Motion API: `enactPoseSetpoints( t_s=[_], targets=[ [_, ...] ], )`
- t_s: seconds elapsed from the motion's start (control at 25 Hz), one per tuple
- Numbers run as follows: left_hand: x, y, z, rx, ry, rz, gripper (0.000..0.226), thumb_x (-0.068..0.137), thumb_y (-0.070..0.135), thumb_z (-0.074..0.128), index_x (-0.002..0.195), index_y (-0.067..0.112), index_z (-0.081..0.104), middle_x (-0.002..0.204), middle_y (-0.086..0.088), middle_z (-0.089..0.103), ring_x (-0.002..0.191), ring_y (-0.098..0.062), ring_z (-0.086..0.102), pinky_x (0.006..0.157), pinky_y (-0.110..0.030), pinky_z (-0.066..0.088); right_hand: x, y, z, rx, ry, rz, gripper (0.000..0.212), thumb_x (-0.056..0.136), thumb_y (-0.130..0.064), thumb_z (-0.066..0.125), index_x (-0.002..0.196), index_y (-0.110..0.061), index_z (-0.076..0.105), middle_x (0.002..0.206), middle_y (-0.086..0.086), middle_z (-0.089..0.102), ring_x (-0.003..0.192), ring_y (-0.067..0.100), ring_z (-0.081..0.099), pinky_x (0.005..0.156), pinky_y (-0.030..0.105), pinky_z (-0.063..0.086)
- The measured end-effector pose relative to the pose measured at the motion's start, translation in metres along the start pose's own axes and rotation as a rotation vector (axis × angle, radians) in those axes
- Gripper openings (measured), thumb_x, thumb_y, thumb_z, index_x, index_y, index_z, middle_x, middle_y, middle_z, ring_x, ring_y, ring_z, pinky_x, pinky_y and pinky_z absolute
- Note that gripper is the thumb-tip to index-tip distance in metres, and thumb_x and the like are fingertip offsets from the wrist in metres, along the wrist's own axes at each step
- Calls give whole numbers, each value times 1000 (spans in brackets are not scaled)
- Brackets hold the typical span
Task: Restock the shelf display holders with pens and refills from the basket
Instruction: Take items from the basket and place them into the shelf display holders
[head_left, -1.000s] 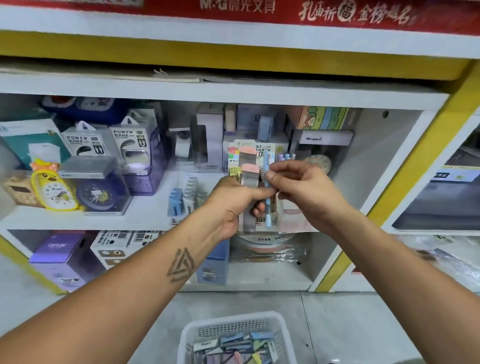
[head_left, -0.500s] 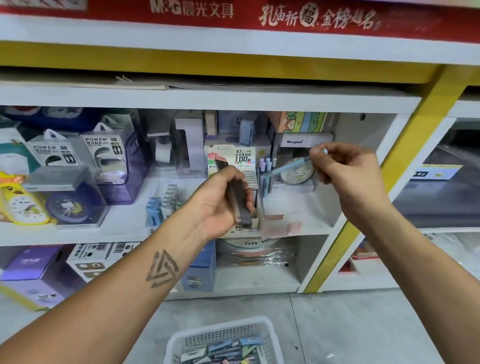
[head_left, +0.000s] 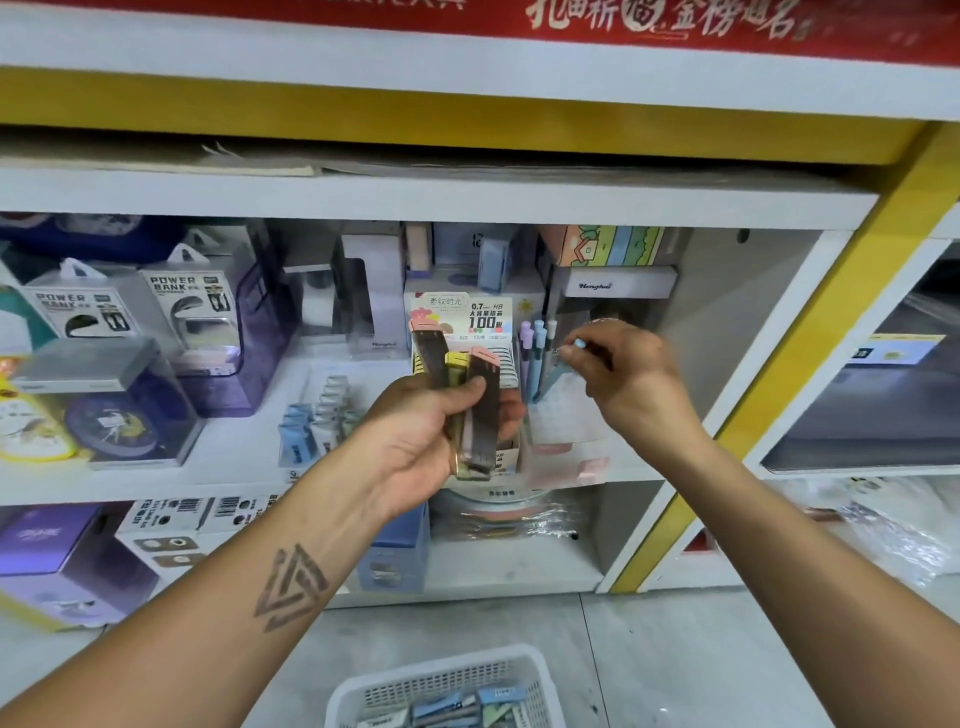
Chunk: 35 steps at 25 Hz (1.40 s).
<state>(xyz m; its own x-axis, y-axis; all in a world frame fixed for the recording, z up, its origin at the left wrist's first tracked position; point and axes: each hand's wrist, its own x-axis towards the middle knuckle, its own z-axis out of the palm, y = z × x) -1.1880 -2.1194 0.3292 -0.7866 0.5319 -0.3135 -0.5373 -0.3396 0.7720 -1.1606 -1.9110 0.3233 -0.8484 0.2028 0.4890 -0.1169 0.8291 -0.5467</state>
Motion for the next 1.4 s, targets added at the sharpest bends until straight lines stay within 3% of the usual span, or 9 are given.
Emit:
enactPoseSetpoints(
  t_s=[0.16,0.36,0.6,0.76,0.88,0.96,1.12,1.28,1.4],
  targets=[
    [-1,0,-9,33,-2,6,20,95,-3,50,110,-10,62,104,-31,70,88,-36,73,81,-45,59,8,3,12,-101,-42,43,23,96,-18,63,81,-1,67,73,11,61,68,29,55,64,40,45],
    [-4,1,-16,34,-20,4,20,94,-4,52,110,-11,62,106,-32,69,92,-39,72,82,-46,59,19,1,14,-228,-7,14,26,96,-15,62,72,-6,63,78,-2,51,71,18,46,61,24,22],
    [-3,-3,-18,36,-64,-9,24,94,-3,54,115,-10,63,109,-31,68,103,-42,68,85,-49,58,18,-1,29,-75,38,133,11,92,-6,65,93,-13,58,79,-2,61,74,21,61,65,35,50],
    [-2,-1,-19,18,-74,1,24,94,-3,55,115,-9,63,109,-31,69,101,-41,69,83,-49,58,10,0,36,-283,-122,94,11,91,-11,66,81,-11,64,73,0,62,66,19,55,59,30,39],
    [-3,0,-22,22,-70,5,23,92,-2,58,113,-8,65,108,-30,69,101,-40,70,82,-48,59,7,-11,30,-367,-9,41,15,93,-13,55,80,-16,63,77,0,64,71,26,58,58,32,45],
    [-5,1,-23,41,-54,18,21,90,-2,60,110,-6,66,107,-28,71,99,-40,70,81,-49,59,5,-27,25,-149,81,51,10,93,-18,60,86,-19,67,76,-2,66,68,19,59,59,29,48],
    [-7,2,-26,123,-25,57,19,87,-3,66,105,-6,68,103,-28,71,96,-43,70,77,-50,60,-2,-59,28,469,-214,262,20,91,-36,71,95,-16,74,62,8,66,48,8,56,47,19,41],
    [-11,2,-28,219,13,103,18,86,-2,68,104,-5,69,100,-26,73,95,-41,71,83,-50,59,-2,-69,36,459,-282,321,39,87,-38,75,76,-1,71,55,16,61,41,12,55,40,14,38],
    [-12,16,-38,125,102,122,25,88,4,66,111,-5,64,94,-23,74,81,-33,74,69,-45,62,6,-67,34,483,-251,410,20,90,-21,71,77,-6,75,58,6,64,48,12,53,46,21,42]
  ],
)
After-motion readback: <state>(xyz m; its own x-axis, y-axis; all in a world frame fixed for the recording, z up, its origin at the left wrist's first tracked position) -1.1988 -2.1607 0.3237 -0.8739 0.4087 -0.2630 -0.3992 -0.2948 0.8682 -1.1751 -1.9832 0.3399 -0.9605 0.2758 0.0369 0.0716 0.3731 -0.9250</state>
